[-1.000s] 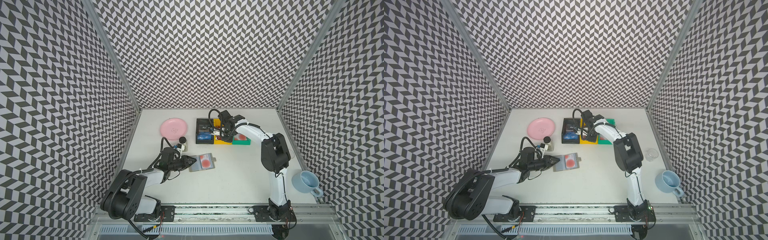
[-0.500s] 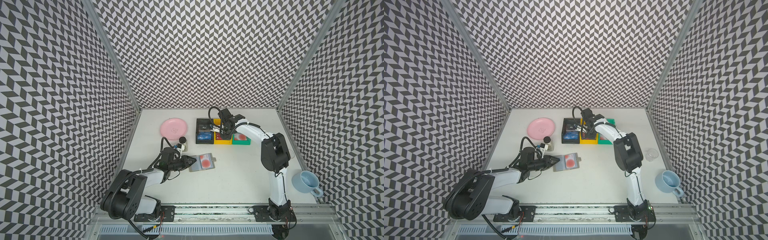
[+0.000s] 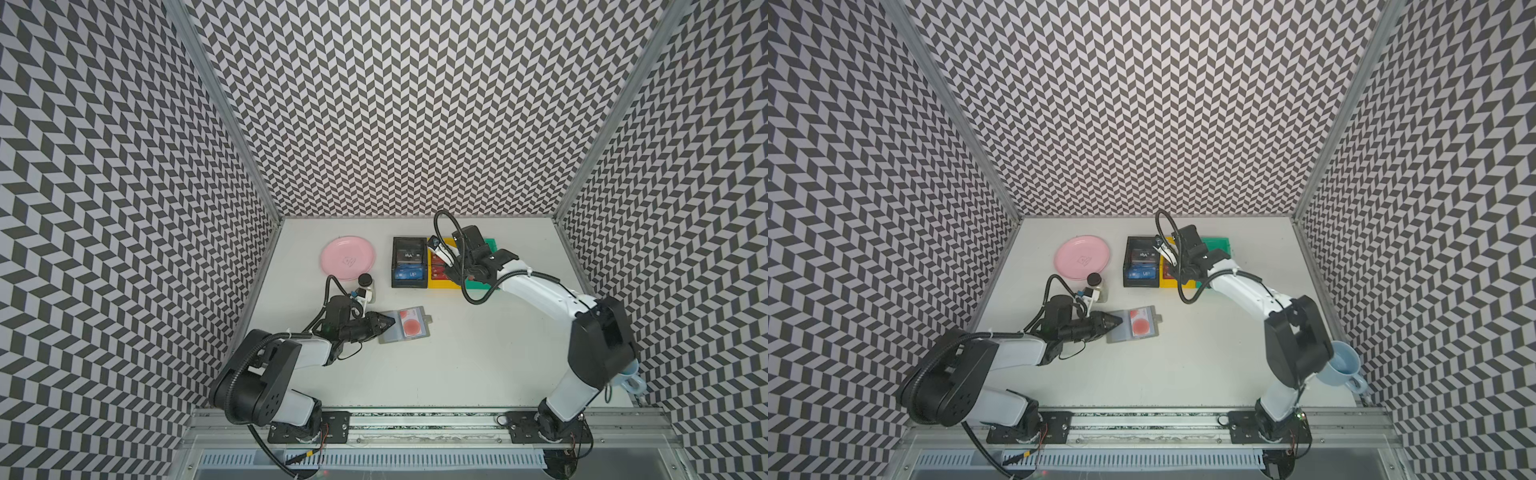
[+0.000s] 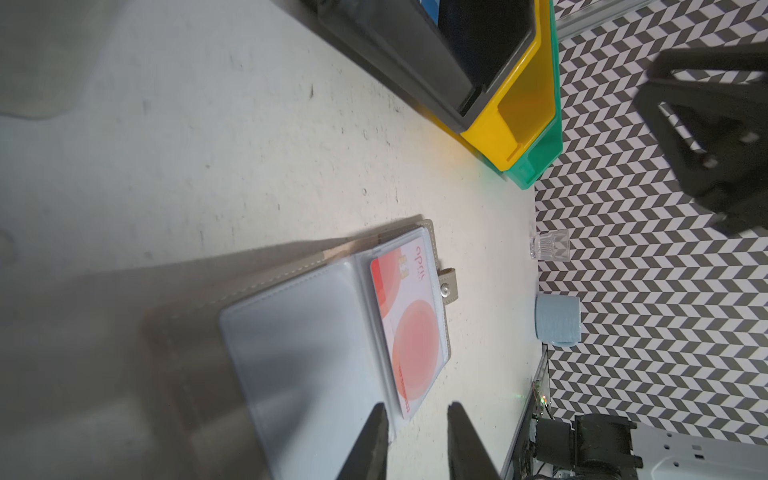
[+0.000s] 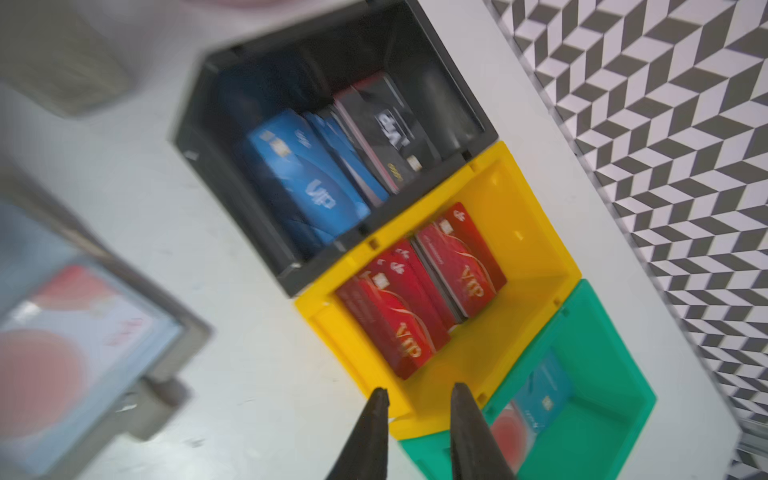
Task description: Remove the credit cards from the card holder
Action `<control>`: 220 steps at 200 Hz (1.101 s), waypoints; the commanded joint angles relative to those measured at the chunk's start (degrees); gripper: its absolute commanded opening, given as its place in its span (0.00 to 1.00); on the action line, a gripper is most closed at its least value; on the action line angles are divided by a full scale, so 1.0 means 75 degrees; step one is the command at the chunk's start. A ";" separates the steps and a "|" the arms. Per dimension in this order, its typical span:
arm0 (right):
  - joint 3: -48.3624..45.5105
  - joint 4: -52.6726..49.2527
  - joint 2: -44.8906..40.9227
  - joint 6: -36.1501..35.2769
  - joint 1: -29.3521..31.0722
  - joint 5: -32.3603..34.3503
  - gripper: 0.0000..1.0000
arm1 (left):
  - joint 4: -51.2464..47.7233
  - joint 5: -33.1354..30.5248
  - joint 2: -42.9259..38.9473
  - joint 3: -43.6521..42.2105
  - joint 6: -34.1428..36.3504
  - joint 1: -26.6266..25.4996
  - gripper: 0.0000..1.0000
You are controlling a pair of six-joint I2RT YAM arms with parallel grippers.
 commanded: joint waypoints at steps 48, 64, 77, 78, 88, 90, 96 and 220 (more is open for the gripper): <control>-0.1390 0.1110 -0.0430 0.4215 0.0779 -0.2936 0.16 | 0.0633 -0.0032 0.0471 -0.0012 -0.0061 -0.0157 0.26; -0.1512 0.1357 -0.0069 0.4432 0.0939 -0.2979 0.13 | 0.0639 -0.0052 0.0542 0.0011 -0.0049 -0.0180 0.26; -0.1600 0.1527 0.0209 0.4632 0.0953 -0.3016 0.12 | 0.0645 -0.0107 0.0589 0.0007 -0.0029 -0.0188 0.26; -0.1606 0.1539 0.0238 0.4634 0.0953 -0.3033 0.11 | 0.0642 -0.0110 0.0592 0.0012 -0.0027 -0.0190 0.26; -0.1675 0.1689 0.0433 0.4714 0.0953 -0.3144 0.11 | 0.0646 -0.0131 0.0660 0.0013 -0.0014 -0.0190 0.26; -0.1685 0.1715 0.0455 0.4734 0.0953 -0.3162 0.11 | 0.0649 -0.0133 0.0672 0.0016 -0.0014 -0.0191 0.26; -0.1724 0.1779 0.0535 0.4770 0.0963 -0.3205 0.10 | 0.0684 -0.0156 0.0716 0.0017 -0.0020 -0.0195 0.26; -0.1925 0.2012 0.1507 0.4761 0.0988 -0.3295 0.09 | 0.1133 -0.0184 0.1362 0.0189 -0.0202 -0.0399 0.25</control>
